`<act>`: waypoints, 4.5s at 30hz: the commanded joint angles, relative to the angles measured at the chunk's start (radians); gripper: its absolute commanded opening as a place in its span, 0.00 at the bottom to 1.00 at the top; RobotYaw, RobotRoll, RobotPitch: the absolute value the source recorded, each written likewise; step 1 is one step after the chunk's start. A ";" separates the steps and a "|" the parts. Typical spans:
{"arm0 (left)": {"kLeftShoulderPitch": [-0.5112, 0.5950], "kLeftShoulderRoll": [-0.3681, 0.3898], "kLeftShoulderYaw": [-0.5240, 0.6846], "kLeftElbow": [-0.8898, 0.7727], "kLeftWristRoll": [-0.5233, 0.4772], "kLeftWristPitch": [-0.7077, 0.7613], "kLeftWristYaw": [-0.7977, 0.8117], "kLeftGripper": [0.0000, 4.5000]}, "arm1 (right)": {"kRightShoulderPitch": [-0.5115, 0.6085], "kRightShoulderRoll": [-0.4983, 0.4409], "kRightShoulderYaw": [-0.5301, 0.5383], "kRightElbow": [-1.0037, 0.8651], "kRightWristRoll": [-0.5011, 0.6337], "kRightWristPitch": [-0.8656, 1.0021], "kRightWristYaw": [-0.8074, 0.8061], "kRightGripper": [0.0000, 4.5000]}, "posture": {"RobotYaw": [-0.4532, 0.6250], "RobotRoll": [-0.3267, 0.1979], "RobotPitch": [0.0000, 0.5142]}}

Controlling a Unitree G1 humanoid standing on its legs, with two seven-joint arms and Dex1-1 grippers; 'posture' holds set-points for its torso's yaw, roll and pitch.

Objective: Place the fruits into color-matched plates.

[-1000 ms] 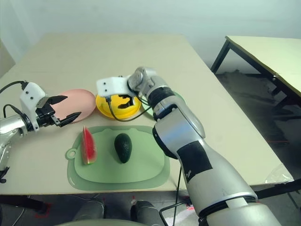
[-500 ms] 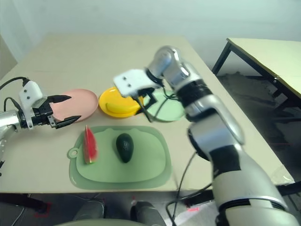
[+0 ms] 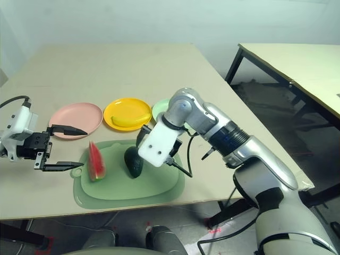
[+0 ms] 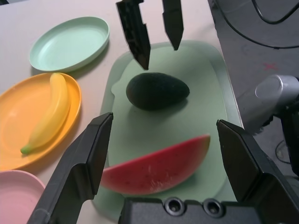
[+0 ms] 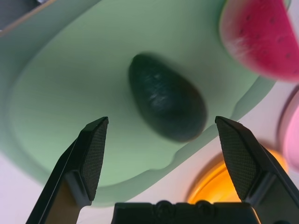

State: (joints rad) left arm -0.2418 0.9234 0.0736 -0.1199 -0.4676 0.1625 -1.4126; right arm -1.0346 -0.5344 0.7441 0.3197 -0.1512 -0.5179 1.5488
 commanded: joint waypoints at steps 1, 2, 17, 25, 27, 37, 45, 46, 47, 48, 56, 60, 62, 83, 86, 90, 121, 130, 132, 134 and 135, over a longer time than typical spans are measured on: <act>0.024 0.013 0.009 -0.026 0.010 0.002 0.014 1.00 | -0.034 0.032 -0.007 0.077 -0.052 -0.064 -0.029 0.99 | 0.56 0.62 0.00; 0.031 0.015 0.012 -0.032 0.010 0.003 0.021 1.00 | -0.040 0.045 -0.005 0.099 -0.062 -0.080 -0.037 0.99 | 0.56 0.62 0.00; 0.075 0.017 0.031 -0.076 0.004 0.019 0.081 1.00 | -0.046 0.138 0.020 0.274 -0.129 -0.200 -0.040 0.99 | 0.59 0.62 0.00; 0.070 0.015 0.030 -0.075 0.005 0.016 0.087 1.00 | -0.042 0.159 0.028 0.365 -0.186 -0.254 -0.085 0.99 | 0.59 0.62 0.00; 0.070 0.015 0.030 -0.076 0.005 0.017 0.088 1.00 | -0.037 0.161 0.028 0.372 -0.193 -0.257 -0.088 0.99 | 0.59 0.62 0.00; 0.059 0.019 0.024 -0.072 0.007 0.021 0.086 1.00 | -0.013 0.160 0.024 0.345 -0.183 -0.245 -0.070 0.99 | 0.59 0.62 0.00; 0.053 0.017 0.018 -0.068 0.011 0.020 0.085 1.00 | 0.000 0.160 0.022 0.326 -0.174 -0.236 -0.054 0.99 | 0.59 0.62 0.00; 0.052 0.017 0.018 -0.067 0.012 0.020 0.085 1.00 | 0.001 0.161 0.022 0.324 -0.173 -0.233 -0.052 0.99 | 0.59 0.62 0.00; 0.051 0.017 0.017 -0.066 0.013 0.019 0.085 1.00 | 0.003 0.161 0.021 0.321 -0.172 -0.229 -0.050 0.99 | 0.59 0.62 0.00; 0.052 0.017 0.017 -0.067 0.013 0.019 0.085 1.00 | 0.004 0.161 0.021 0.317 -0.170 -0.225 -0.047 0.99 | 0.58 0.62 0.00; 0.050 0.015 0.014 -0.065 0.013 0.017 0.083 1.00 | 0.015 0.150 0.018 0.296 -0.160 -0.200 -0.033 0.69 | 0.58 0.62 0.00; 0.048 0.013 0.011 -0.062 0.015 0.015 0.082 1.00 | 0.015 0.147 0.016 0.298 -0.160 -0.195 -0.031 0.69 | 0.58 0.62 0.00; 0.048 0.012 0.009 -0.061 0.016 0.013 0.080 1.00 | 0.016 0.146 0.016 0.294 -0.157 -0.189 -0.028 0.69 | 0.58 0.62 0.00; 0.020 -0.033 -0.006 -0.020 0.037 0.005 0.098 1.00 | -0.104 0.104 -0.065 0.429 -0.123 -0.105 0.020 0.69 | 0.55 0.62 0.00; 0.008 -0.039 -0.009 -0.011 0.051 0.015 0.123 1.00 | -0.163 0.109 -0.077 0.512 -0.146 -0.105 -0.021 0.69 | 0.55 0.62 0.00; -0.016 -0.066 -0.011 -0.012 0.054 0.051 0.183 1.00 | -0.262 0.120 -0.094 0.658 -0.195 -0.094 -0.113 0.69 | 0.54 0.62 0.00; -0.085 -0.225 -0.036 -0.106 0.064 0.288 0.505 1.00 | -0.281 0.116 -0.082 1.054 -0.556 0.243 -0.656 0.69 | 0.58 0.62 0.00; -0.075 -0.210 -0.029 -0.104 0.073 0.279 0.508 1.00 | -0.260 0.135 -0.092 1.059 -0.575 0.256 -0.665 0.69 | 0.59 0.62 0.00; -0.074 -0.207 -0.028 -0.106 0.072 0.278 0.509 1.00 | -0.256 0.138 -0.097 1.059 -0.571 0.258 -0.661 0.69 | 0.59 0.62 0.00; -0.073 -0.207 -0.024 -0.111 0.066 0.282 0.511 1.00 | -0.253 0.140 -0.098 1.060 -0.572 0.258 -0.663 0.69 | 0.59 0.62 0.00; -0.075 -0.207 -0.021 -0.112 0.063 0.284 0.512 1.00 | -0.252 0.141 -0.098 1.060 -0.572 0.257 -0.664 0.69 | 0.59 0.62 0.00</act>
State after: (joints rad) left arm -0.3236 0.7085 0.0370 -0.2183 -0.4008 0.4464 -0.9024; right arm -1.2937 -0.3964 0.6531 1.3748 -0.7189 -0.2640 0.8890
